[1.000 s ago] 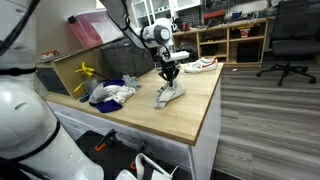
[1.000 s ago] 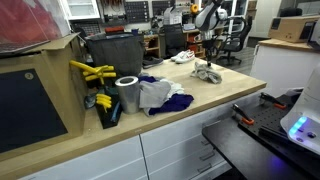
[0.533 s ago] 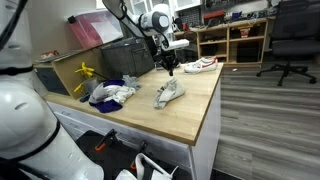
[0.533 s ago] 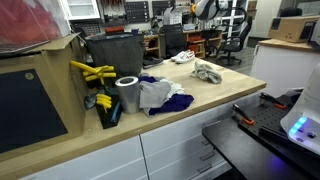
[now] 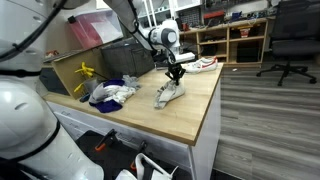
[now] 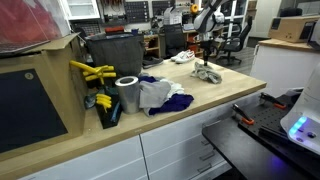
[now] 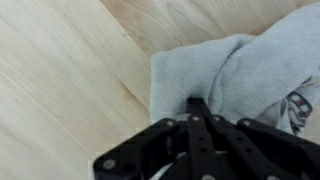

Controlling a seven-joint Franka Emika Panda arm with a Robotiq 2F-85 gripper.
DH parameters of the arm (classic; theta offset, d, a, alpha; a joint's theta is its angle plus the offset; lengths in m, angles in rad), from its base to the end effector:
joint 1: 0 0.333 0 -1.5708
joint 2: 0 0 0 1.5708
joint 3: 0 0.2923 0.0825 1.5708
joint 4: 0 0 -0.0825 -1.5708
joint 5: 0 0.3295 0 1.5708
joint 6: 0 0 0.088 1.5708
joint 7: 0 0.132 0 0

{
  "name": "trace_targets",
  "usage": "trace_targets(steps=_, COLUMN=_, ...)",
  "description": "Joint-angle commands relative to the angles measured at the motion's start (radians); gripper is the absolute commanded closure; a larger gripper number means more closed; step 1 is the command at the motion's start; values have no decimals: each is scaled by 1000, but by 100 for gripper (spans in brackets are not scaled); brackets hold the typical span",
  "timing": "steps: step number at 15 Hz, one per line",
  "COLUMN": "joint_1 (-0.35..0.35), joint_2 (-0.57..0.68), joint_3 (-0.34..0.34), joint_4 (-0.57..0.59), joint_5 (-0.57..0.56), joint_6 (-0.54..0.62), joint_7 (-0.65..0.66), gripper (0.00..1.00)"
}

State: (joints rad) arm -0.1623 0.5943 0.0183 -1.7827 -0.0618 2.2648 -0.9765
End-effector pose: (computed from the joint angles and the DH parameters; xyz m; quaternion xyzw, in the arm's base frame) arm 0.5858 -0.0883 0.2074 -0.9049 -0.4217 0.0566 0.0150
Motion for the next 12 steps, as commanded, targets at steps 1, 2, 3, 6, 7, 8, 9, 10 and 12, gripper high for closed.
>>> trace_targets(steps=1, joint_1=-3, joint_2=116, joint_3=-5, joint_4=86, joint_5=-15, joint_6=43, joint_7=24, gripper=100)
trace_targets(steps=2, joint_1=-5, joint_2=144, joint_3=-5, joint_4=104, joint_5=-16, joint_6=53, joint_7=25, gripper=100)
trace_targets(steps=3, joint_1=-7, joint_2=169, joint_3=-4, joint_4=118, joint_5=-16, joint_6=59, joint_7=25, gripper=100)
trace_targets(steps=6, joint_1=-8, joint_2=196, joint_3=-9, joint_4=147, joint_5=-23, joint_6=54, joint_7=30, gripper=100)
trace_targets(steps=7, joint_1=-8, joint_2=192, joint_3=-8, joint_4=145, joint_5=-23, joint_6=51, joint_7=29, gripper=100)
trace_targets(steps=8, joint_1=-9, joint_2=187, joint_3=-5, joint_4=144, joint_5=-20, joint_6=49, joint_7=28, gripper=100)
trace_targets(steps=9, joint_1=-9, joint_2=176, joint_3=-1, joint_4=141, joint_5=-16, joint_6=43, joint_7=27, gripper=100)
trace_targets(steps=10, joint_1=-10, joint_2=163, joint_3=3, joint_4=138, joint_5=-11, joint_6=36, joint_7=27, gripper=100)
trace_targets(steps=12, joint_1=-11, joint_2=130, joint_3=10, joint_4=127, joint_5=-1, joint_6=17, joint_7=28, gripper=100)
